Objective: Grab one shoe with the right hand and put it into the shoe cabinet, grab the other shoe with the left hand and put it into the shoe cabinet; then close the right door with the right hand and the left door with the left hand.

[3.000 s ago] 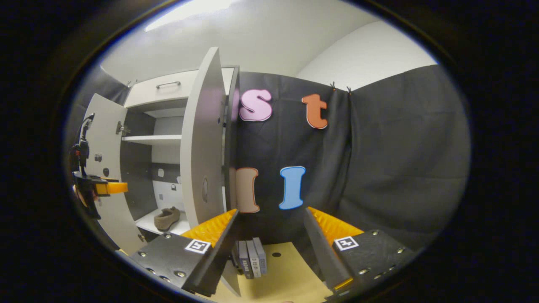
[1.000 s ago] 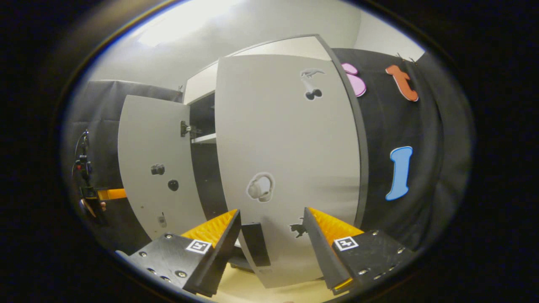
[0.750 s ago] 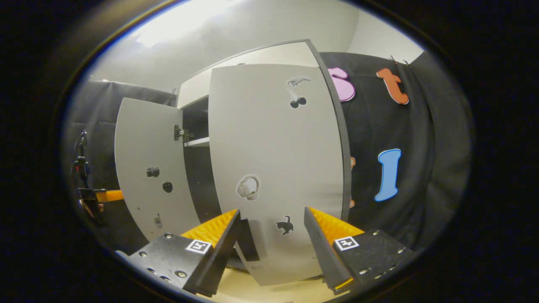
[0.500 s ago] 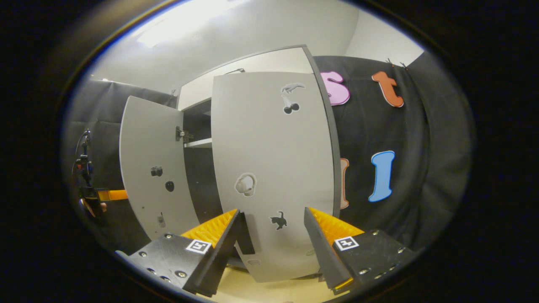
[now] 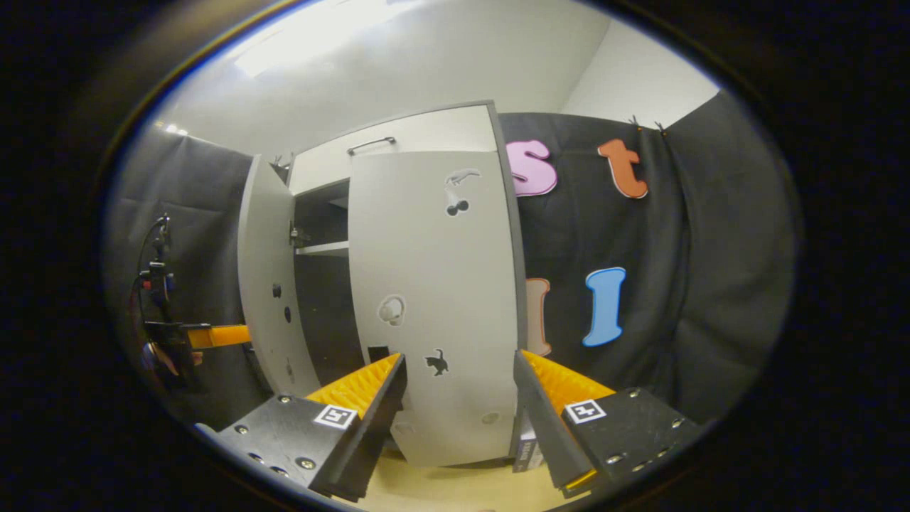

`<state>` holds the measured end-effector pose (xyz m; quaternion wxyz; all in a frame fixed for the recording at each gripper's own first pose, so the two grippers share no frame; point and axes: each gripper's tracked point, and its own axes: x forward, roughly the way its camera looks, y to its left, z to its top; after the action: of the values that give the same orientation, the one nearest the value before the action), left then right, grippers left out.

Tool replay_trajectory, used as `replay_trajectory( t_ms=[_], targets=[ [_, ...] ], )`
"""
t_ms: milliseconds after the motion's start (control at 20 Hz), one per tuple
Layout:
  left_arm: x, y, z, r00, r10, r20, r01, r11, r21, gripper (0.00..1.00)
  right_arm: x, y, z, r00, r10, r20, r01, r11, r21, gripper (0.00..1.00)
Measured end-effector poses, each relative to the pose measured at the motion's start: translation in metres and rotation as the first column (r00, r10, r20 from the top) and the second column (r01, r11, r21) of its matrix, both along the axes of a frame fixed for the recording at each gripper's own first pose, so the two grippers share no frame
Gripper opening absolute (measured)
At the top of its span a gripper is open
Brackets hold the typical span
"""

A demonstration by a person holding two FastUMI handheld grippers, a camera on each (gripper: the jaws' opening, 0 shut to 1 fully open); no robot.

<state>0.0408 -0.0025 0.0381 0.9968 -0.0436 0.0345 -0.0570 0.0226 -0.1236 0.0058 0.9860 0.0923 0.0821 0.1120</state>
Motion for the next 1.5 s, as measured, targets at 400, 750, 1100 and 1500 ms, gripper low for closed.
replay_trajectory(
  t_ms=[400,750,1100,1500],
  targets=[
    [0.03,-0.033,-0.012,0.999,-0.033,-0.014,0.033,0.999,-0.014,0.9,-0.017,-0.035,0.005,0.995,-0.099,0.018,0.099,0.994,-0.047,0.9],
    [0.027,-0.044,0.005,0.999,0.021,0.023,-0.023,0.998,0.059,0.95,-0.007,-0.037,0.014,0.994,-0.101,0.052,0.103,0.993,-0.051,0.91],
    [0.011,-0.034,0.033,0.99,0.117,0.083,-0.125,0.988,0.088,0.95,0.003,-0.039,0.033,0.985,-0.128,0.113,0.137,0.988,-0.074,0.91],
    [-0.006,0.002,0.028,0.972,0.224,0.066,-0.23,0.966,0.117,0.95,0.011,-0.029,0.04,0.979,-0.121,0.162,0.139,0.985,-0.103,0.87]
  ],
)
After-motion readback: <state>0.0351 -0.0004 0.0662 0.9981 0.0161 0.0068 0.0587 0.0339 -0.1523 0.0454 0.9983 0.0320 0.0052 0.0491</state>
